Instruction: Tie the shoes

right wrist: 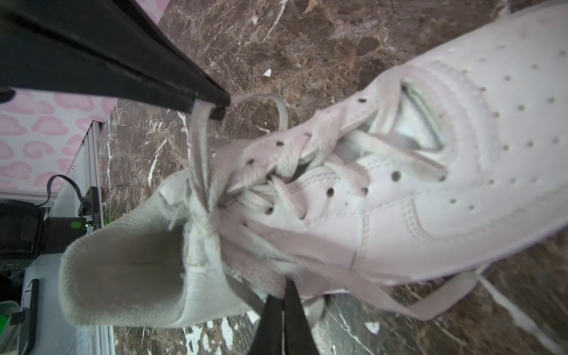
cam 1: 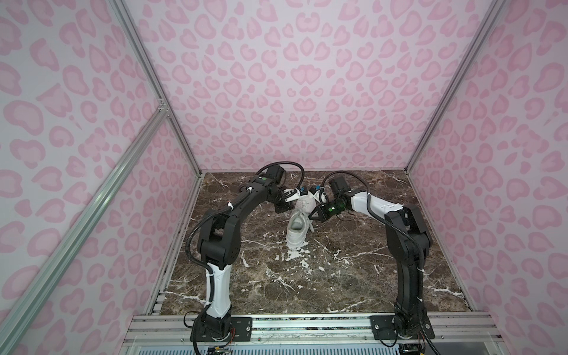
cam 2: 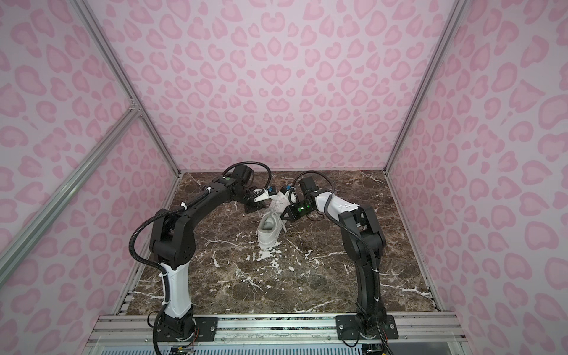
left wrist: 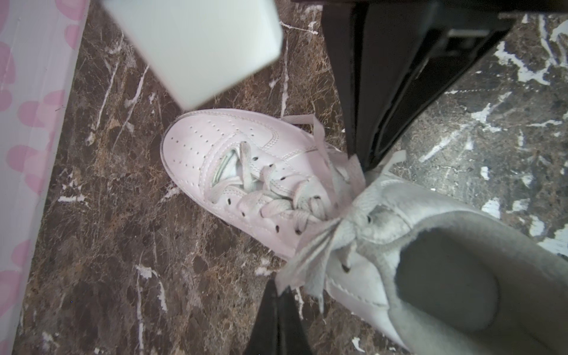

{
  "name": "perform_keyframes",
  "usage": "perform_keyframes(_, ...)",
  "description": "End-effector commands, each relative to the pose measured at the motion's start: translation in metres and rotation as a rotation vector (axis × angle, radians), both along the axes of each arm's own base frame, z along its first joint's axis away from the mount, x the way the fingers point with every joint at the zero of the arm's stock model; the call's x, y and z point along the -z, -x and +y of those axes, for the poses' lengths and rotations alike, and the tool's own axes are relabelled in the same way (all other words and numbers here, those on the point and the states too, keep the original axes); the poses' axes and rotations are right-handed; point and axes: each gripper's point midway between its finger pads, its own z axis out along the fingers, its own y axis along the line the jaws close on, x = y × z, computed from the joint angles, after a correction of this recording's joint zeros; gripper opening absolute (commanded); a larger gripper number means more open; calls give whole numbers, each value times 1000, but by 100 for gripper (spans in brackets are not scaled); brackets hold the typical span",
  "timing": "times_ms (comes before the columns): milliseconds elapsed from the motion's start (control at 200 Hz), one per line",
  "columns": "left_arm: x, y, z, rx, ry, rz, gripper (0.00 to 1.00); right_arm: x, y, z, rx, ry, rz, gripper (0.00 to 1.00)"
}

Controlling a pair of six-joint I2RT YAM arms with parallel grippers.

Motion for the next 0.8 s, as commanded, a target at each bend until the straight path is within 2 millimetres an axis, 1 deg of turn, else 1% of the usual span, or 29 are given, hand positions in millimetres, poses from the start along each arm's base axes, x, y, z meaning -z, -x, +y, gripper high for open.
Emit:
perform_keyframes(0, -11, -4, 2, -1, 1, -45, 3, 5, 3, -7, 2, 36, 7, 0)
perform_keyframes(110, -12, -10, 5, -17, -14, -71, 3, 8, 7, -12, 6, 60, 14, 0)
perform_keyframes(160, -14, -12, 7, -20, -15, -78, 3, 3, 4, -14, 16, 55, 1, 0)
perform_keyframes(170, -13, -12, 7, -21, -15, -77, 3, 11, 10, -17, 16, 64, 21, 0)
perform_keyframes(180, -14, -12, 7, -21, -16, -78, 3, 13, 12, -18, 16, 67, 28, 0)
perform_keyframes(340, -10, -14, 9, -25, -27, -72, 3, 18, 17, -27, 32, 83, 48, 0)
perform_keyframes(515, -4, -14, 11, -33, -30, -54, 3, 23, 18, -30, 38, 92, 56, 0)
perform_keyframes(740, -3, -17, 13, -46, -34, -54, 3, 28, 18, -36, 49, 111, 65, 0)
perform_keyframes(795, -1, -15, 13, -43, -32, -45, 3, 29, 18, -36, 51, 111, 67, 0)
